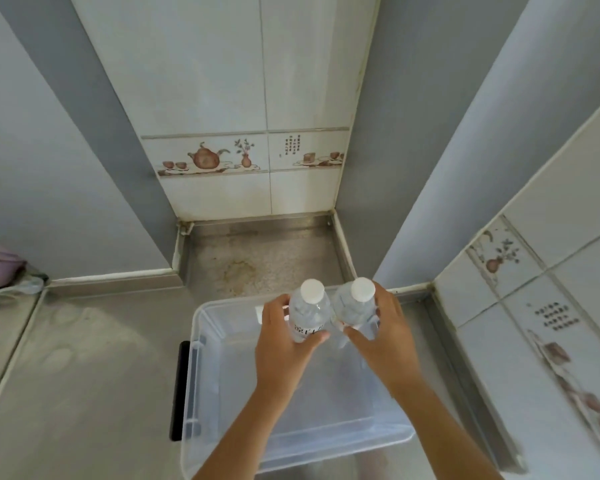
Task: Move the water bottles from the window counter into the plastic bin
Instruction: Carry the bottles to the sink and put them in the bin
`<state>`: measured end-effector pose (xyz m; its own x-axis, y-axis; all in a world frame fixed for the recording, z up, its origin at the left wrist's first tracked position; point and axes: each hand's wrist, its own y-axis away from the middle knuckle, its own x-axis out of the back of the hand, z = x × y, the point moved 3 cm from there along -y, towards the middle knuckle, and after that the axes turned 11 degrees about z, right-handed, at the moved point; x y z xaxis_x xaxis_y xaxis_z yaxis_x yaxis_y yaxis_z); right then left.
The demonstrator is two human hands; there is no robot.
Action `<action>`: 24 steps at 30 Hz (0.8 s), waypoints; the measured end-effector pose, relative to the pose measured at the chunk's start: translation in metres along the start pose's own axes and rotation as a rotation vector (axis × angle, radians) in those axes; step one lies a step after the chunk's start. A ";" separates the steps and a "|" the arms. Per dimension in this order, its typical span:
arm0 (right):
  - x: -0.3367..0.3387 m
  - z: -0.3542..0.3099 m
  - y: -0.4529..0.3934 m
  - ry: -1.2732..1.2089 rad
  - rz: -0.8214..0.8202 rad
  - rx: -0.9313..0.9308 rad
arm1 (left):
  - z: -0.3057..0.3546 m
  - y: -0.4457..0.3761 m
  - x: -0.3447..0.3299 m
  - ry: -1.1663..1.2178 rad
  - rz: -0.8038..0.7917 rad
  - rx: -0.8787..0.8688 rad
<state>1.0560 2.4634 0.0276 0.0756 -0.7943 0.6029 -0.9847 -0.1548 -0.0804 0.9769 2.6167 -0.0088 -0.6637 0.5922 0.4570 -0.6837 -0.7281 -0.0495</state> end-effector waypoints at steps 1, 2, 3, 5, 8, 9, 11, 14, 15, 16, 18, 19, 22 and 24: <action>0.006 -0.001 0.004 0.008 0.015 0.022 | 0.002 0.001 0.003 -0.007 0.008 -0.032; 0.012 -0.003 0.008 0.032 0.025 0.054 | 0.005 0.003 0.008 -0.016 0.019 -0.073; 0.018 -0.005 0.012 0.083 0.042 0.095 | 0.011 0.004 0.012 -0.031 0.034 -0.124; 0.033 -0.008 0.022 0.220 0.096 0.163 | 0.027 0.010 0.023 -0.090 0.080 -0.262; 0.062 -0.016 0.047 0.394 0.272 0.307 | 0.052 0.028 0.033 -0.227 0.146 -0.474; 0.072 -0.016 0.058 0.432 0.327 0.347 | 0.060 0.038 0.035 -0.273 0.146 -0.526; 0.093 -0.014 0.082 0.477 0.373 0.357 | 0.069 0.059 0.036 -0.351 0.122 -0.638; 0.124 0.000 0.123 0.515 0.401 0.299 | 0.081 0.100 0.030 -0.404 0.072 -0.810; 0.136 0.006 0.138 0.521 0.413 0.275 | 0.085 0.115 0.027 -0.405 0.048 -0.855; 0.148 0.012 0.153 0.525 0.425 0.248 | 0.090 0.131 0.024 -0.398 0.022 -0.892; 0.174 0.025 0.185 0.525 0.455 0.194 | 0.099 0.164 0.016 -0.373 -0.033 -0.951; 0.186 0.032 0.202 0.525 0.466 0.169 | 0.104 0.181 0.012 -0.359 -0.063 -0.981; 0.222 0.055 0.257 0.549 0.493 0.098 | 0.119 0.237 0.001 -0.290 -0.139 -1.075; 0.245 0.072 0.294 0.561 0.537 0.045 | 0.129 0.276 -0.006 -0.262 -0.184 -1.121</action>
<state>0.7963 2.1806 0.0947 -0.5130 -0.3527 0.7826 -0.8554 0.1343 -0.5002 0.8317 2.3677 0.0899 -0.5328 0.4726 0.7020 -0.7353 0.1521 -0.6605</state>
